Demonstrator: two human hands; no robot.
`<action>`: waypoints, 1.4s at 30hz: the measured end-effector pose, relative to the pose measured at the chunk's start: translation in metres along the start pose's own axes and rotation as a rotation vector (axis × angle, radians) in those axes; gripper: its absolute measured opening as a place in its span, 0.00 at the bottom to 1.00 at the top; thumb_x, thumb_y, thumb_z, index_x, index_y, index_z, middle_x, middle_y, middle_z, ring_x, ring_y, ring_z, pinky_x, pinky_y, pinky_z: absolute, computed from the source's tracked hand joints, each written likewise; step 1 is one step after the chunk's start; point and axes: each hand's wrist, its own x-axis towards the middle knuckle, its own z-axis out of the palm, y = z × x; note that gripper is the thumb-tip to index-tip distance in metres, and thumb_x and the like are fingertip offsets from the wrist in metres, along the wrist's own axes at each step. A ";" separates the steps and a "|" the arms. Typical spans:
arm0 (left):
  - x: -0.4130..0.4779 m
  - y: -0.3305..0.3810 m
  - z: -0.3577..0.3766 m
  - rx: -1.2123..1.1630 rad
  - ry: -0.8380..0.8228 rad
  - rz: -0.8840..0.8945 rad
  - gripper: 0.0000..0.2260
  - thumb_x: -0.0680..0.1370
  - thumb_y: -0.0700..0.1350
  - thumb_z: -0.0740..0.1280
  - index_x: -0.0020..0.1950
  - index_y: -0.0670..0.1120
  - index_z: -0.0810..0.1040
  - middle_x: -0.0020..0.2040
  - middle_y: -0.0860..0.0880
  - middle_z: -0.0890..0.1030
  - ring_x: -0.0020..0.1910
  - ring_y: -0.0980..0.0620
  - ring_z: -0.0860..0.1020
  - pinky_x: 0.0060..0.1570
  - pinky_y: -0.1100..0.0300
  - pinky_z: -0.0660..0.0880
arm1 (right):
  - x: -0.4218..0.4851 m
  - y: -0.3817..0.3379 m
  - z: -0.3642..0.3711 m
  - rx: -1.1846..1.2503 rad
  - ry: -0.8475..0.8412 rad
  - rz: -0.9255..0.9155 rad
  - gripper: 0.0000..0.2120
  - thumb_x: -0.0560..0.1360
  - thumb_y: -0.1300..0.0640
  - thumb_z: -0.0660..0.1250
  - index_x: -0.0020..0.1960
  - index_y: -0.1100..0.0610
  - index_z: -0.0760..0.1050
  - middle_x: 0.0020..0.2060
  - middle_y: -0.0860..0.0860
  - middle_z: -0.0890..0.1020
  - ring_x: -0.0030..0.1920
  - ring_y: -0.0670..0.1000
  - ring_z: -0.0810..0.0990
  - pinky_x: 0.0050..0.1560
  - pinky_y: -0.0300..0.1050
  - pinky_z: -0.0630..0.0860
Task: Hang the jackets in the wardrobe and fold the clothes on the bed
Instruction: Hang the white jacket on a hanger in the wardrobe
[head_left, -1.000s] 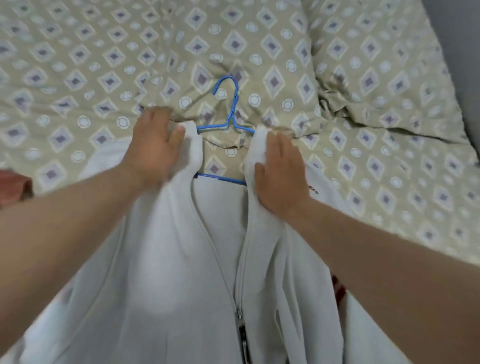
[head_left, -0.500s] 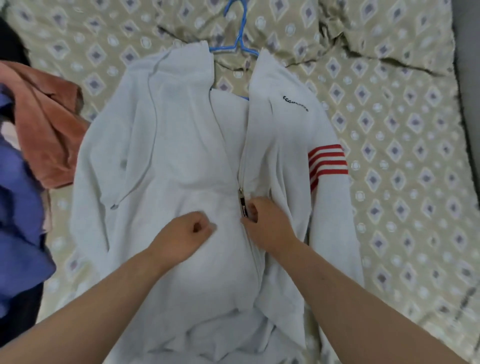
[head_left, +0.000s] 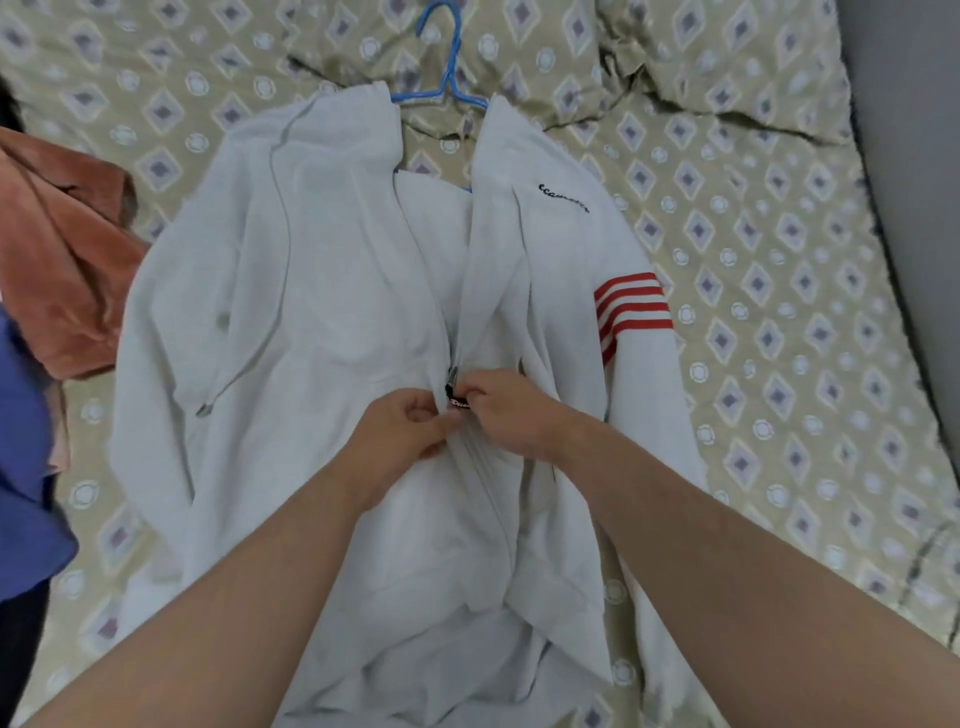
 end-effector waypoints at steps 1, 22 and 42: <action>0.003 0.002 0.000 -0.043 0.034 -0.009 0.14 0.75 0.39 0.74 0.31 0.52 0.80 0.27 0.54 0.75 0.29 0.56 0.74 0.41 0.57 0.77 | -0.002 -0.001 -0.003 0.027 -0.019 0.006 0.12 0.82 0.64 0.55 0.54 0.60 0.78 0.44 0.46 0.78 0.42 0.42 0.74 0.45 0.34 0.70; 0.006 0.000 0.018 -0.231 0.064 -0.095 0.16 0.83 0.49 0.63 0.55 0.36 0.81 0.47 0.39 0.84 0.45 0.43 0.83 0.43 0.55 0.81 | 0.002 0.009 0.007 0.725 0.210 0.160 0.06 0.83 0.65 0.57 0.56 0.64 0.72 0.48 0.62 0.83 0.44 0.55 0.84 0.43 0.44 0.84; -0.058 -0.050 -0.012 0.401 -0.300 -0.472 0.20 0.73 0.39 0.76 0.21 0.48 0.78 0.25 0.51 0.78 0.26 0.55 0.78 0.31 0.61 0.78 | 0.023 0.015 0.020 0.421 0.269 0.071 0.13 0.76 0.65 0.70 0.35 0.52 0.78 0.24 0.46 0.81 0.28 0.45 0.81 0.36 0.44 0.82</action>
